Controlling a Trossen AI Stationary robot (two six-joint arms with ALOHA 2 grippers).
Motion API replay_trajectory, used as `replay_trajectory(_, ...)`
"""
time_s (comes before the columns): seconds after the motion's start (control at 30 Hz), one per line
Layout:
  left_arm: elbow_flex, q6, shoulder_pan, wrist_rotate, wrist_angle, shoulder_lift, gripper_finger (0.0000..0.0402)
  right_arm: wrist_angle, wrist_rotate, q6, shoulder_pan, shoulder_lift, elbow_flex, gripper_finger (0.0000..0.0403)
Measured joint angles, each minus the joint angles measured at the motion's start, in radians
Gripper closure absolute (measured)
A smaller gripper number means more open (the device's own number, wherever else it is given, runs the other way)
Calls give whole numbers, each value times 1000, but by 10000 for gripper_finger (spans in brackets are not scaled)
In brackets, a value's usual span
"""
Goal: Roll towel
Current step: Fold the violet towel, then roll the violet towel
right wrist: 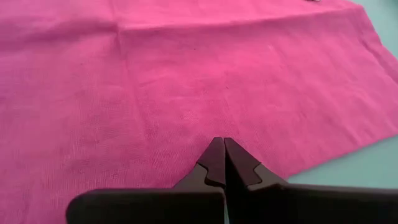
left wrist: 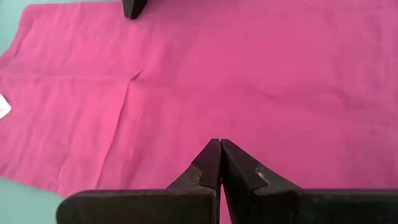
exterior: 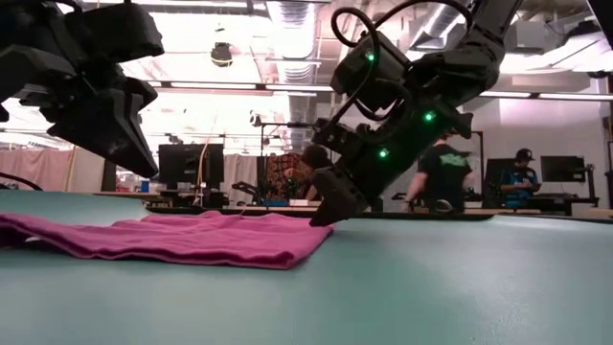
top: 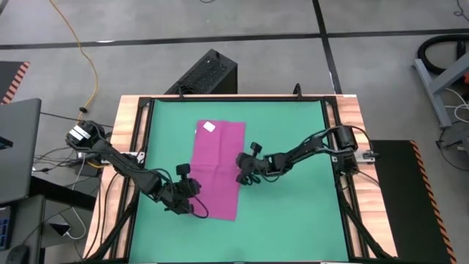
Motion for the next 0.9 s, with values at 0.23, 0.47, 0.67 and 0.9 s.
replay_trajectory(0.23, 0, 6, 0, -1, 24, 0, 401, -136, 60, 33, -23, -37, -2, 392)
replay_trajectory(0.47, 0, 61, 0, -4, 80, 0, 401, -295, 154, 47, -46, -141, -6, 392)
replay_trajectory(0.67, 0, 102, 0, -18, 99, 0, 401, -298, 154, -6, 12, -270, -5, 387)
replay_trajectory(0.9, 0, 247, 1, 24, 253, -12, 401, -310, 151, -117, 226, -470, -5, 385)
